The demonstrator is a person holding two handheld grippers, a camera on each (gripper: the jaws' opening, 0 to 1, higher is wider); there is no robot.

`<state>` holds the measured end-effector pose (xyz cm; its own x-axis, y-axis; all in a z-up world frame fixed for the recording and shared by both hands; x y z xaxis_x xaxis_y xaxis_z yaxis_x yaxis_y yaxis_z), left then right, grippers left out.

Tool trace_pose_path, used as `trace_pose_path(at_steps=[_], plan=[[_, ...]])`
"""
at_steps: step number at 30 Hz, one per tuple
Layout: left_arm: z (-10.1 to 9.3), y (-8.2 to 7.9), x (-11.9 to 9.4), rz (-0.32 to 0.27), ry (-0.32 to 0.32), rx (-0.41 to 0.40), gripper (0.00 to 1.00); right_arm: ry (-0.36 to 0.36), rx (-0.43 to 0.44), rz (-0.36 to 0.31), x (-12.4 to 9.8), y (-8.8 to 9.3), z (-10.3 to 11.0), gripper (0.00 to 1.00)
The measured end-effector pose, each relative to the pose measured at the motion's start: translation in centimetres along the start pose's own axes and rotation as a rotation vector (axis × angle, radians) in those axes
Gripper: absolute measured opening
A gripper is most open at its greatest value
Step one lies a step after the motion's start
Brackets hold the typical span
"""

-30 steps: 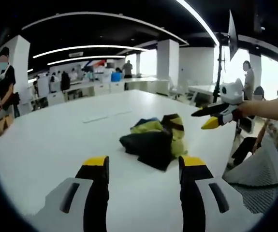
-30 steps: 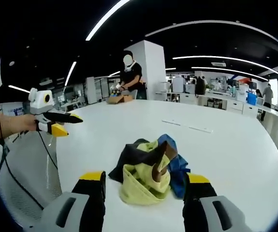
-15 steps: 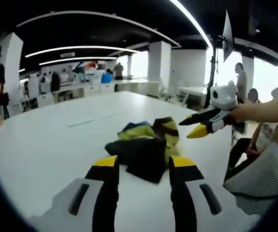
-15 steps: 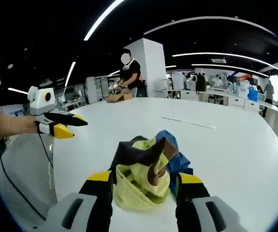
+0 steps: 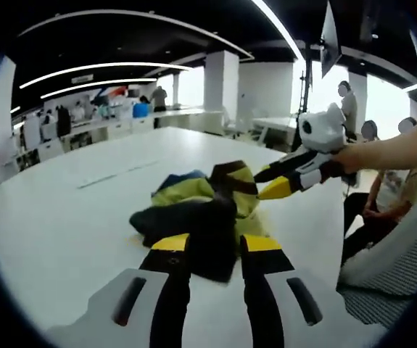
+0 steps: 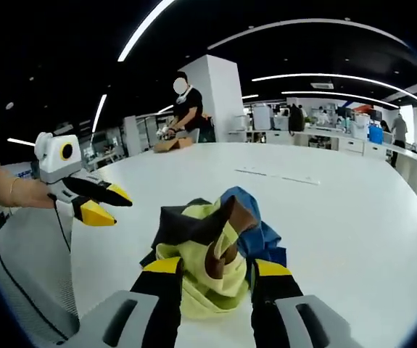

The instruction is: Fold the garment on the visible template until the final outline fits inside the template.

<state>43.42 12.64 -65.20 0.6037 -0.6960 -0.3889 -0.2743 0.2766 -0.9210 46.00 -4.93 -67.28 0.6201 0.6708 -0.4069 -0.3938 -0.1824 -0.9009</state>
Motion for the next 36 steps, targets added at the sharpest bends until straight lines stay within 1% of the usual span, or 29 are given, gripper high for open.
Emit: trace_pose_path(at_steps=[4,8,10,13,19,24,28,31,33,36], plan=[[-0.5,0.3,1.1,0.010,0.004,0.019,0.23,0.004,-0.002,0.003,0.2,0.1,-0.2,0.30],[-0.5,0.8,2.4,0.017,-0.016,0.050,0.23,0.007,-0.005,-0.002,0.2,0.0,-0.4,0.28],[-0.7,1.1,3.0,0.028,-0.013,0.041,0.21,0.005,-0.005,-0.001,0.3,0.1,-0.4,0.27],[-0.9,1.5,3.8,0.036,-0.017,0.049,0.20,0.005,-0.007,0.003,0.6,0.3,-0.4,0.25],[-0.8,1.8,5.0,0.047,-0.045,0.064,0.17,0.006,0.004,0.007,0.9,0.6,-0.4,0.23],[-0.5,2.1,5.5,0.058,-0.057,0.064,0.14,0.008,0.013,0.004,1.0,0.6,-0.4,0.21],[-0.3,2.1,5.8,0.066,-0.065,0.076,0.06,0.009,0.017,0.002,1.1,0.7,-0.4,0.18],[-0.2,2.1,6.1,0.068,-0.068,0.082,0.04,0.011,0.023,0.004,1.1,0.7,-0.4,0.17],[-0.3,2.0,6.2,0.070,-0.064,0.085,0.00,0.015,0.025,0.003,1.1,0.7,-0.4,0.16],[-0.4,2.0,6.3,0.070,-0.061,0.085,0.00,0.014,0.023,0.000,1.1,0.7,-0.3,0.13]])
Point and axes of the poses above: the point that each gripper's makers call its tool centre point, and the gripper's own axes: x roughly forward along the fingers, z roughly to its left, y roughly out of its underside, the point moved 4 cm from there along -x, roughly backward along the fingers, and after that the axes turned 2 degrees about -y, right-handed, at the moved point
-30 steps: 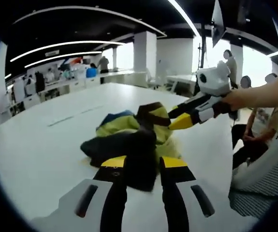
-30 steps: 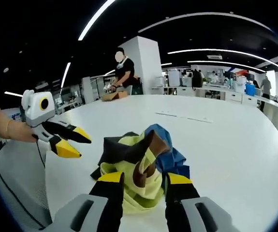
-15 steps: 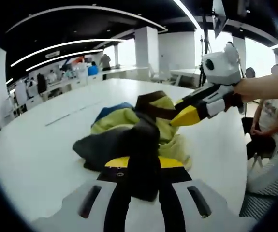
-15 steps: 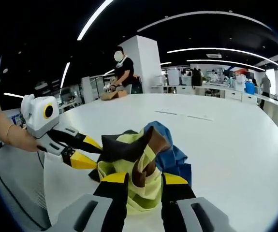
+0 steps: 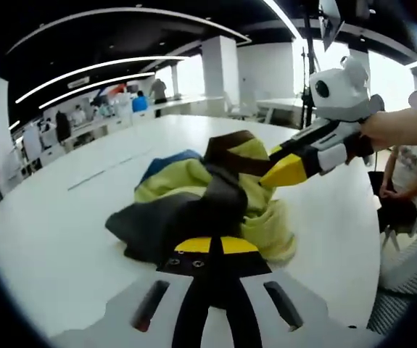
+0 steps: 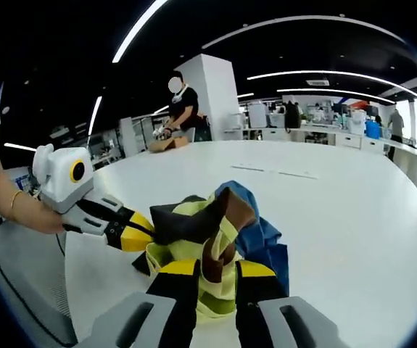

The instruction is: Fold the garment on the visible template until the final outline fits inside the template.

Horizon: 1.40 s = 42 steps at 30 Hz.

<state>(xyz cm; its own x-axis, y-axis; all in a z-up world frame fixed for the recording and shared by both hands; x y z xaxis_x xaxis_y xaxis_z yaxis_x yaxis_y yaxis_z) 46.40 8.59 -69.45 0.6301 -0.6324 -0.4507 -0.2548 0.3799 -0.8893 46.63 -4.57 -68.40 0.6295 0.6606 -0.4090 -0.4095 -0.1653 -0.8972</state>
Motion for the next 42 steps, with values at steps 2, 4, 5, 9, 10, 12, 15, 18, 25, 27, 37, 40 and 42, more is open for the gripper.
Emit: trace_pose_path(at_steps=[2,4,5,9,10,12,15,18,25,27,37,40,42], plan=[[-0.1,0.0,-0.1,-0.001,0.005,-0.006,0.00,0.000,-0.001,0.001,0.0,0.0,0.0,0.11],[0.0,-0.1,-0.3,-0.005,0.007,-0.014,0.00,0.000,0.003,0.000,0.0,0.0,0.0,0.09],[0.0,-0.1,-0.4,-0.005,0.009,-0.016,0.00,0.002,0.007,-0.003,0.0,0.0,0.0,0.08],[0.0,-0.6,-1.1,-0.015,0.015,-0.030,0.00,0.001,0.007,-0.011,-0.1,-0.3,0.1,0.04],[0.1,-0.8,-1.3,-0.021,0.014,-0.032,0.00,0.001,0.006,-0.012,-0.1,-0.4,0.1,0.03],[0.2,-1.0,-1.5,-0.023,0.015,-0.033,0.00,-0.002,0.001,-0.012,-0.2,-0.6,0.2,0.02],[0.4,-1.7,-2.1,-0.037,0.013,-0.040,0.00,-0.019,-0.009,-0.019,-0.4,-1.3,0.8,0.00],[0.8,-2.3,-2.7,-0.052,0.003,-0.043,0.00,-0.037,-0.028,-0.040,-0.6,-2.4,1.5,0.00],[1.3,-3.0,-3.9,-0.070,-0.016,-0.046,0.00,-0.094,-0.081,-0.079,-0.2,-4.9,3.5,0.00],[1.6,-2.9,-4.2,-0.070,-0.027,-0.050,0.00,-0.105,-0.093,-0.088,0.0,-5.4,4.0,0.00],[2.2,-2.4,-5.3,-0.064,-0.063,-0.081,0.00,-0.180,-0.141,-0.090,2.7,-6.8,6.5,0.00],[2.3,-2.1,-5.4,-0.056,-0.069,-0.090,0.00,-0.200,-0.152,-0.065,3.6,-6.4,7.0,0.00],[2.4,-1.7,-5.4,-0.049,-0.074,-0.095,0.00,-0.212,-0.149,-0.050,4.2,-6.1,7.3,0.00]])
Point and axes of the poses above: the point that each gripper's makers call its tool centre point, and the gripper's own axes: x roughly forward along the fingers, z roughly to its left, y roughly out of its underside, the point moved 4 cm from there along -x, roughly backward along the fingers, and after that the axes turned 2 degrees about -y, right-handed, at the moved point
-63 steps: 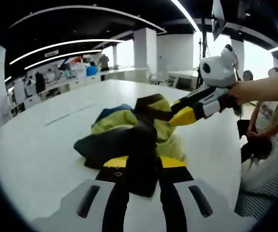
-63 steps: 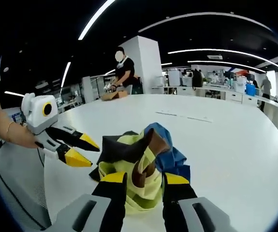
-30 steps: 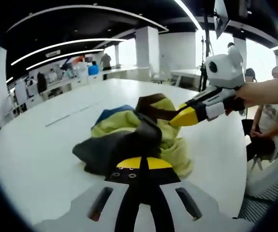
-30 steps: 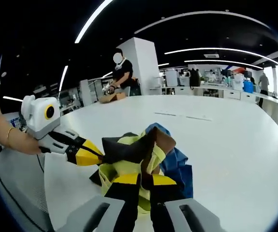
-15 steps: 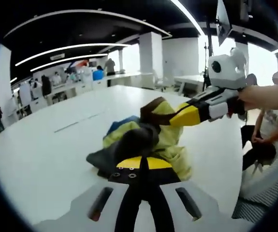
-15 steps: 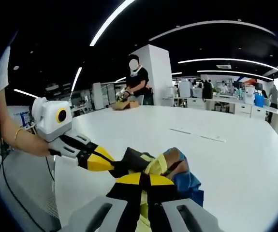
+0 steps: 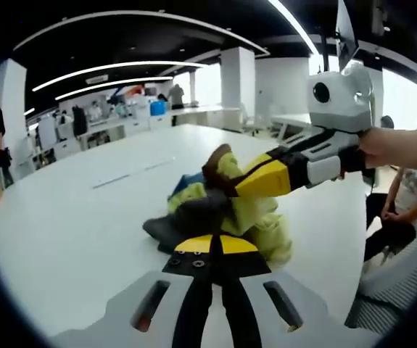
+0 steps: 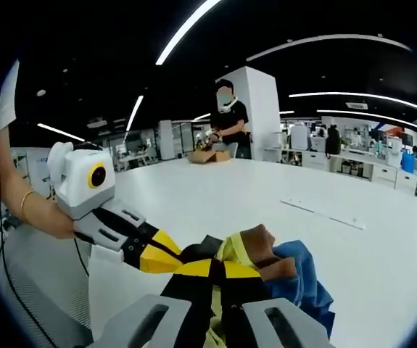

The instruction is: Fold the garment on the visible template until the final outline fits inside the template.

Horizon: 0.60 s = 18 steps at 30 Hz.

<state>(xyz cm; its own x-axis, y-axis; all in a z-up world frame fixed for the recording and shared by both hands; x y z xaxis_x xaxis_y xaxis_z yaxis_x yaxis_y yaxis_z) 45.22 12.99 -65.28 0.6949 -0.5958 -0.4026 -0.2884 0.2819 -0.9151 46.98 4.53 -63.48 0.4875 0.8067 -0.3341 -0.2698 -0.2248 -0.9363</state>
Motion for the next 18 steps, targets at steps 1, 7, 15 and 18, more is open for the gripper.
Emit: trace_pose_path(at_steps=[1,7,15,18], plan=[[0.0,0.1,0.0,0.002,0.000,-0.001,0.00,-0.006,0.004,0.007,0.4,0.2,0.1,0.00],[0.2,1.2,0.3,0.038,-0.003,-0.015,0.00,-0.025,0.016,0.045,1.3,1.1,0.3,0.00],[0.3,1.6,0.4,0.048,-0.003,-0.020,0.00,-0.029,0.015,0.060,1.5,1.5,0.3,0.00],[0.3,1.4,0.4,0.046,-0.004,-0.022,0.00,-0.032,0.027,0.045,1.1,1.0,0.4,0.01]])
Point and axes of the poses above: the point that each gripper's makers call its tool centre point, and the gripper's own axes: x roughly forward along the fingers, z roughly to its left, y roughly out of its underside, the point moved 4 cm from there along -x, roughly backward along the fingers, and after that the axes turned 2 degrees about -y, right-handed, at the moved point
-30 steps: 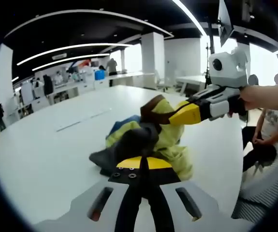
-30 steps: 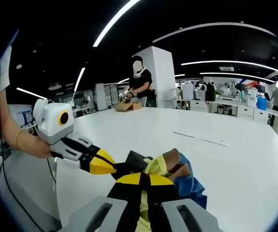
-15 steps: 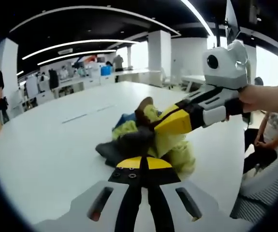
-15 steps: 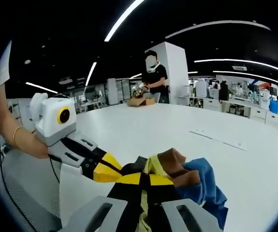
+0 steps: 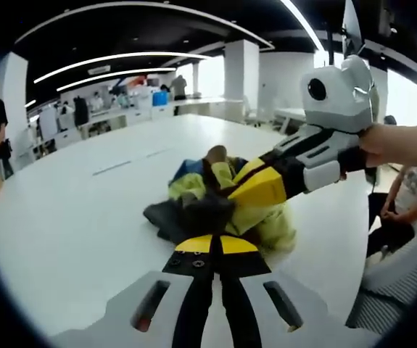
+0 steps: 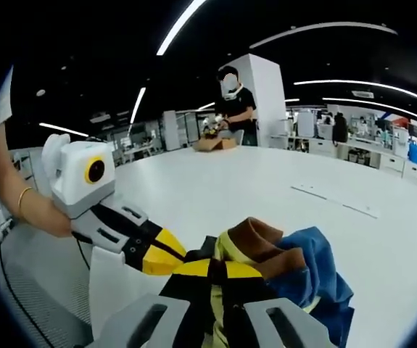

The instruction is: Fold the garment on the visible template until the final outline fits inside the template.

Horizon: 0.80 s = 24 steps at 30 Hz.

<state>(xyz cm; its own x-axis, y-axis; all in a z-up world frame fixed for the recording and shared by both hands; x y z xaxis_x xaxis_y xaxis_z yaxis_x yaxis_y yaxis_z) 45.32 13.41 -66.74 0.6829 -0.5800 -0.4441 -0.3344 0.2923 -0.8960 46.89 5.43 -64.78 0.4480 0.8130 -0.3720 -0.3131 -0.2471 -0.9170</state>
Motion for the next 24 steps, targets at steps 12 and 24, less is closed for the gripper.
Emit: trace_pose_path(at_steps=[12,24], plan=[[0.2,-0.1,-0.1,0.001,-0.010,-0.004,0.00,-0.001,-0.025,-0.020,-2.4,-0.8,0.2,0.22],[0.4,-0.2,-0.3,-0.002,-0.021,-0.010,0.00,0.105,0.015,-0.048,-4.6,-0.3,-2.5,0.22]])
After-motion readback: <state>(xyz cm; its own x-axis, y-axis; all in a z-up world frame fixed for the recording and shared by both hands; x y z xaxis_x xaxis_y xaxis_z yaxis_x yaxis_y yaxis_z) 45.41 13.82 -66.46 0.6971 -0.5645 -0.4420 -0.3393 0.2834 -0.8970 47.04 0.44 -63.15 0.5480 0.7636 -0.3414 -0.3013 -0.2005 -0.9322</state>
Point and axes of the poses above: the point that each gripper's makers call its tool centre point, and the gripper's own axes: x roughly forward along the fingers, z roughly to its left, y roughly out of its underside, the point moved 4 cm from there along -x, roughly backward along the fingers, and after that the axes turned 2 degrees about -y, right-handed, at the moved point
